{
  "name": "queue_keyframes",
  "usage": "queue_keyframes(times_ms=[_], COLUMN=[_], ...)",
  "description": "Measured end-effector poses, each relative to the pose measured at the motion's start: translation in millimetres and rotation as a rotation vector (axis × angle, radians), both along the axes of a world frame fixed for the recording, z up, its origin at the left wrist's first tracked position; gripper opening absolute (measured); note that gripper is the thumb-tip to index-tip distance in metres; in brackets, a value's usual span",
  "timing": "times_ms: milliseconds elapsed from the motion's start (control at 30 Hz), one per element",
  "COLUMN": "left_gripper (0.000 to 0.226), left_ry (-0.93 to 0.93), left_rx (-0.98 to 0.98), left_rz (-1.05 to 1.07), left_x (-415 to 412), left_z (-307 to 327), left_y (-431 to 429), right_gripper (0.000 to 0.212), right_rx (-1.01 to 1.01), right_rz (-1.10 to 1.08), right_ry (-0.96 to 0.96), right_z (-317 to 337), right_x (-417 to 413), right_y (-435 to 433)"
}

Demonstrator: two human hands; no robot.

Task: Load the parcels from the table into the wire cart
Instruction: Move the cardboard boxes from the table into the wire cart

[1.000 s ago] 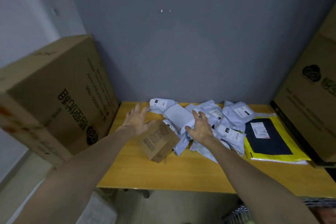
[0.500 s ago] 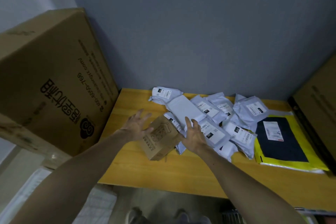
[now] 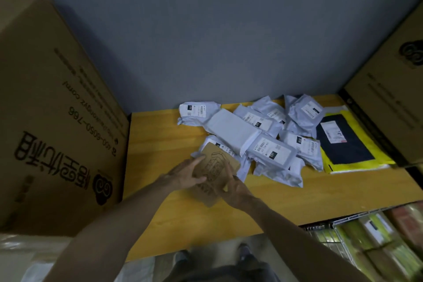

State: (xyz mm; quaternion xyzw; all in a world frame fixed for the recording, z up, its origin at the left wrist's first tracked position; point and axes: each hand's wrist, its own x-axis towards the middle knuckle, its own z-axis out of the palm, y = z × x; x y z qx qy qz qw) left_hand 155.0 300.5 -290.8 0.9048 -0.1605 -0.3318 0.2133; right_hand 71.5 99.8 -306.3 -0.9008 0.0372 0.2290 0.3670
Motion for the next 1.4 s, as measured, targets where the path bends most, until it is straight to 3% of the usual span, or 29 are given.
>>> queue_keyframes(times_ms=[233,333,500,700,1133,1300,1400], left_gripper=[0.097,0.102,0.114,0.145,0.126,0.126,0.119], left_ry=[0.066,0.088,0.091,0.146,-0.038,-0.134,-0.186], left_rx=[-0.188,-0.249,-0.145,-0.09,-0.116,-0.088,-0.042], left_rz=[0.152,0.311,0.293,0.355,0.573,0.571,0.511], left_x=[-8,-18,-37,-67,-84,-77,-66], left_z=[-23,-24,-29,-39,-9,32,71], left_y=[25,41,67,62,20,19,12], right_gripper=[0.126,0.131,0.148,0.138,0.124,0.125,0.125], right_rx=[0.089,0.028,-0.016,0.037,0.064,0.091,0.122], right_rz=[-0.039,0.145,0.342,0.329,0.267,0.292,0.2], right_ry=[-0.105,-0.097,0.092,0.043,-0.038,-0.151,-0.233], right_z=[0,-9,-28,-51,-24,10,38], right_x=[25,38,31,12,17,31,40], right_y=[35,40,59,65,49,49,47])
